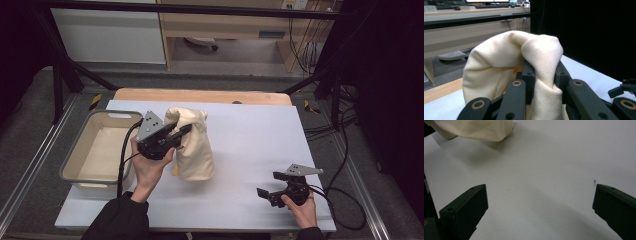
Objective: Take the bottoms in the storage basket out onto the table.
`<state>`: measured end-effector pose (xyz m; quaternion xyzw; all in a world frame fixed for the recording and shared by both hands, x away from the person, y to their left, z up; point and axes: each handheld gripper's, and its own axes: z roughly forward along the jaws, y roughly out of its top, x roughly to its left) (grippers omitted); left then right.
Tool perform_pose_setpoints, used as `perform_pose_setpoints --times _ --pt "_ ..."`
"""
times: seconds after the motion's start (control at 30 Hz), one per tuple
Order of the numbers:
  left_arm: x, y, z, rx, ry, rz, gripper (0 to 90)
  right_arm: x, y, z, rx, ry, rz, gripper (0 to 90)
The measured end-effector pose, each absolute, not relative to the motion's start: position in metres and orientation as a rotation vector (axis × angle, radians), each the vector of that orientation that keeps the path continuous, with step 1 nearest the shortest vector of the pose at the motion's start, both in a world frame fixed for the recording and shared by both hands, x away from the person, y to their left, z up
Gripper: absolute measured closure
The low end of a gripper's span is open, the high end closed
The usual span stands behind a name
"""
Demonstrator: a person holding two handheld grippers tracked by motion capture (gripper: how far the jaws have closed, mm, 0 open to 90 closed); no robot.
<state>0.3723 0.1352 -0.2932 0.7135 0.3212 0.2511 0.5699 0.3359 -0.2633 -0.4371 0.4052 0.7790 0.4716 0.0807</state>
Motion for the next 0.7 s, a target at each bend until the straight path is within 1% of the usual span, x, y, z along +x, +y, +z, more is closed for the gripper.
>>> perform_pose_setpoints --times 0.7 --pt "0.383 0.107 -0.316 1.750 0.754 0.554 75.4 0.336 -0.263 -0.437 1.214 2.325 1.412 0.5"
